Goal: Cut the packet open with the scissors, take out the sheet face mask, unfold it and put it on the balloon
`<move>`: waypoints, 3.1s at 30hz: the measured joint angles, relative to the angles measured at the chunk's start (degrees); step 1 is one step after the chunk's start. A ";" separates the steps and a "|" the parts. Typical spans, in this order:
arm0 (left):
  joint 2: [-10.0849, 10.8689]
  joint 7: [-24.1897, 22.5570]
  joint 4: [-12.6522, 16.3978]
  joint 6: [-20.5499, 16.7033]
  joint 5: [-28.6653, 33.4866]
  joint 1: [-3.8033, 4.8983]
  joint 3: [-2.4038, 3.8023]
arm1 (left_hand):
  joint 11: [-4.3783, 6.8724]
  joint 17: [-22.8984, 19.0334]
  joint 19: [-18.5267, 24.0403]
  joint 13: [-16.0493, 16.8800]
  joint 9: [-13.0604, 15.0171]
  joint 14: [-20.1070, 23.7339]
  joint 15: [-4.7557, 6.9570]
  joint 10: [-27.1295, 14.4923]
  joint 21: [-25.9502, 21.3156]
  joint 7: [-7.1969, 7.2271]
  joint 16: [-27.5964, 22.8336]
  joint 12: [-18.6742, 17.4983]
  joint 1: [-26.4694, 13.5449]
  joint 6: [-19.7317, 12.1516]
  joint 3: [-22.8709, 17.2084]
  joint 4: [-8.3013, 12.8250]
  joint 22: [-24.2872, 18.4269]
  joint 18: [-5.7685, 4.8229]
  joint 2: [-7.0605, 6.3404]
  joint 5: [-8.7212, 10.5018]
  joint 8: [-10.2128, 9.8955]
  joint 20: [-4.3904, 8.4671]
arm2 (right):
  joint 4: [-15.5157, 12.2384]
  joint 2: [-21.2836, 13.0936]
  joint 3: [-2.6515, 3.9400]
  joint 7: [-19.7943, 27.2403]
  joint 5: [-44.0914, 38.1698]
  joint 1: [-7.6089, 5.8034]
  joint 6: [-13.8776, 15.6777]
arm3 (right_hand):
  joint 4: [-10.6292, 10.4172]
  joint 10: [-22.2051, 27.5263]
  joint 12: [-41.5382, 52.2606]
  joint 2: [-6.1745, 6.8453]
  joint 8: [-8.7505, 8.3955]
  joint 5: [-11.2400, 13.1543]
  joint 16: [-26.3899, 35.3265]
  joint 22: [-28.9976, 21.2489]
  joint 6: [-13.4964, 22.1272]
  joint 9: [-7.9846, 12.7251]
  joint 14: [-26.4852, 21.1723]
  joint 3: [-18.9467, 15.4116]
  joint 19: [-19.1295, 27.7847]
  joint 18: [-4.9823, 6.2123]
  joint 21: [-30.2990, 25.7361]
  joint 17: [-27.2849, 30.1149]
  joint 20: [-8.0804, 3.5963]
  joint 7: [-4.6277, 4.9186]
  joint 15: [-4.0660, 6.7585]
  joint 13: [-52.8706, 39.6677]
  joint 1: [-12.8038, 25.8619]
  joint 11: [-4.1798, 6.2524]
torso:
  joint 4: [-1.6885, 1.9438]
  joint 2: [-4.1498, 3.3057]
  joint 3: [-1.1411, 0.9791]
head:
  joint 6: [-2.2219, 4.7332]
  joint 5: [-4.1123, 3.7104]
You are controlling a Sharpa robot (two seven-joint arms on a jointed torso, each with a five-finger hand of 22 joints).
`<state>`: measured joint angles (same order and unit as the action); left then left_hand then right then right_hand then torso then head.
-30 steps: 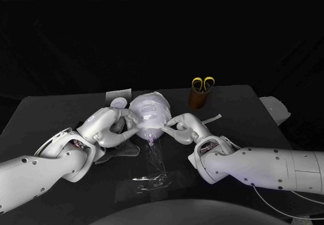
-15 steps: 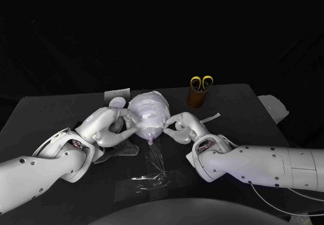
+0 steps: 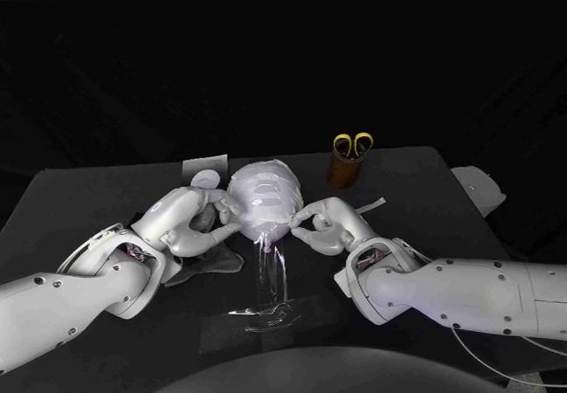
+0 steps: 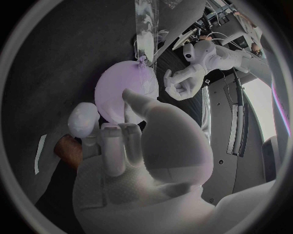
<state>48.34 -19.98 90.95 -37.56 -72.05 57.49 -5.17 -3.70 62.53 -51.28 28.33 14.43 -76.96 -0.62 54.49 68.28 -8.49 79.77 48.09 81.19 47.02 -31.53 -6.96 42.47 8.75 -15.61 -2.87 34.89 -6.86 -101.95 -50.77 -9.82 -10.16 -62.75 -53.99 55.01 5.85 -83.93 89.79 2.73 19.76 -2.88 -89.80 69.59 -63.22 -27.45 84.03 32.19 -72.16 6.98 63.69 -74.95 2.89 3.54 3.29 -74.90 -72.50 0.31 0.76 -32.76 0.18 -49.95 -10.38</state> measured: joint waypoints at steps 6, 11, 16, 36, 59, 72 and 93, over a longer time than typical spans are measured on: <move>0.03 -0.05 -0.16 0.25 0.78 0.00 0.00 | -0.33 -2.80 2.40 -0.54 0.00 1.85 -0.21 -0.33 -1.85 0.08 -1.23 -1.02 0.31 -0.08 0.23 -0.23 -3.18 0.43 0.31 0.00 0.00 -0.11 | -0.78 -2.84 -0.09 1.30 0.76 -0.01 -0.17 | 0.08 0.00 -0.08 0.90 0.36 0.00 0.00 -0.43 1.70 -1.74 0.00 1.04 0.02 -0.03 -0.73 0.00 0.02 0.60 -0.01 -0.02 0.90 0.00 | -0.02 0.04 0.03 | 0.37 0.54; 0.11 -0.29 -0.25 0.77 1.47 0.00 -0.05 | -0.42 -6.17 3.32 -1.91 0.00 4.15 -0.21 -0.42 -3.17 0.08 -2.92 -2.76 0.50 -0.08 0.71 -0.39 -4.51 1.11 0.50 0.00 0.00 -0.24 | -1.03 -5.43 -0.41 5.53 1.37 -0.02 -2.53 | 0.30 -0.01 -0.97 1.33 -2.36 -0.12 0.04 -1.73 5.47 -1.75 -0.04 -0.47 2.12 -0.11 -3.03 0.04 1.05 2.35 -1.03 -0.03 2.24 -1.48 | 0.00 0.10 0.05 | 0.75 1.60; 0.39 -0.55 -0.48 1.27 1.91 0.00 -0.22 | -0.42 -7.49 3.49 -2.59 0.00 4.91 -0.42 -0.42 -3.51 0.08 -3.64 -3.40 0.61 -0.08 0.86 -0.24 -4.71 1.11 0.61 0.00 0.00 -0.41 | -1.61 -7.02 -0.63 12.02 -1.52 0.07 -6.09 | 0.87 -0.07 -5.78 2.42 -4.72 -0.12 0.96 -4.42 6.90 -0.31 -0.01 -1.06 6.12 -0.34 -7.37 0.05 1.97 3.78 -2.09 -0.04 1.14 -2.75 | -0.03 0.12 0.05 | 1.07 2.91; 1.31 -0.71 -1.37 3.48 9.67 -0.02 -0.38 | 0.29 1.68 -3.21 1.05 -0.51 -0.65 0.62 2.12 0.44 0.91 1.16 3.29 2.14 1.19 2.59 -0.26 2.25 1.03 2.14 0.00 -0.32 0.29 | -1.97 -2.54 -0.48 12.27 -34.53 -2.20 -7.24 | 0.47 -0.10 -1.26 1.94 -7.94 -0.12 0.00 -0.10 6.42 2.42 -0.02 -1.77 2.14 0.12 -1.94 0.00 2.55 3.83 -2.49 0.00 -1.25 -2.78 | -0.01 -0.11 0.02 | 0.85 5.96; 3.61 -4.15 -2.10 10.44 46.40 0.11 0.19 | -0.52 -15.33 2.35 -4.88 -0.62 7.46 -0.11 0.13 -5.39 0.08 -8.11 -4.17 2.43 0.97 1.23 -0.63 -5.96 0.92 2.89 0.00 -0.75 0.11 | 3.77 4.92 -0.41 5.50 -47.46 -10.76 -25.65 | -1.03 -0.20 -2.62 4.60 -10.46 -0.12 0.06 4.81 7.08 4.84 -0.10 -2.77 -4.86 -1.82 7.48 0.04 1.49 2.52 -1.32 -0.05 -1.04 -1.83 | 0.01 -0.05 0.09 | -0.04 8.71; 3.59 -5.06 -2.30 10.84 49.84 0.14 0.25 | -0.63 -15.74 2.35 -5.29 -0.62 7.45 -0.11 0.23 -5.60 -0.12 -8.56 -4.66 2.43 0.75 1.23 -0.63 -6.19 0.88 2.89 0.00 -0.75 0.10 | 3.31 5.83 -0.44 2.43 -52.00 -11.52 -31.22 | -1.66 -0.10 0.02 5.73 -11.04 -0.12 0.00 5.38 7.24 5.47 0.10 -3.41 -8.69 -2.61 13.01 0.00 0.72 2.29 -0.71 -0.01 -0.65 -1.12 | -0.03 -0.03 0.07 | -0.05 8.90; 3.51 -4.97 -2.51 11.01 51.36 0.15 0.25 | -0.71 -15.66 2.35 -5.51 -0.62 7.45 -0.11 0.31 -5.83 -0.10 -8.56 -4.66 2.21 0.75 1.24 -0.63 -6.28 1.15 3.11 0.00 -0.75 0.10 | 2.62 6.40 -0.42 -1.23 -55.44 -11.60 -30.24 | -1.90 -0.09 0.01 5.72 -11.26 -0.12 0.11 5.33 7.05 5.82 0.09 -3.16 -9.41 -3.51 14.20 0.05 0.60 2.09 -0.72 -0.05 -0.64 -1.12 | -0.01 -0.01 0.08 | -0.05 8.37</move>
<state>51.84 -24.95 88.44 -26.56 -20.70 57.63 -4.92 -4.42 46.87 -48.93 22.82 13.81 -69.51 -0.74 54.80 62.45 -8.59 71.21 43.44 83.40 47.77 -30.29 -7.58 36.19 9.90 -12.50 -2.87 34.14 -6.76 -99.33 -44.37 -10.24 -11.39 -118.19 -65.58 24.77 3.94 -84.02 89.79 8.45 8.50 -3.00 -89.69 74.91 -56.17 -21.63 84.12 29.02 -81.56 3.47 77.89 -74.90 3.49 5.63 2.57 -74.95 -73.14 -0.81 0.75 -32.77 0.25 -50.00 -2.02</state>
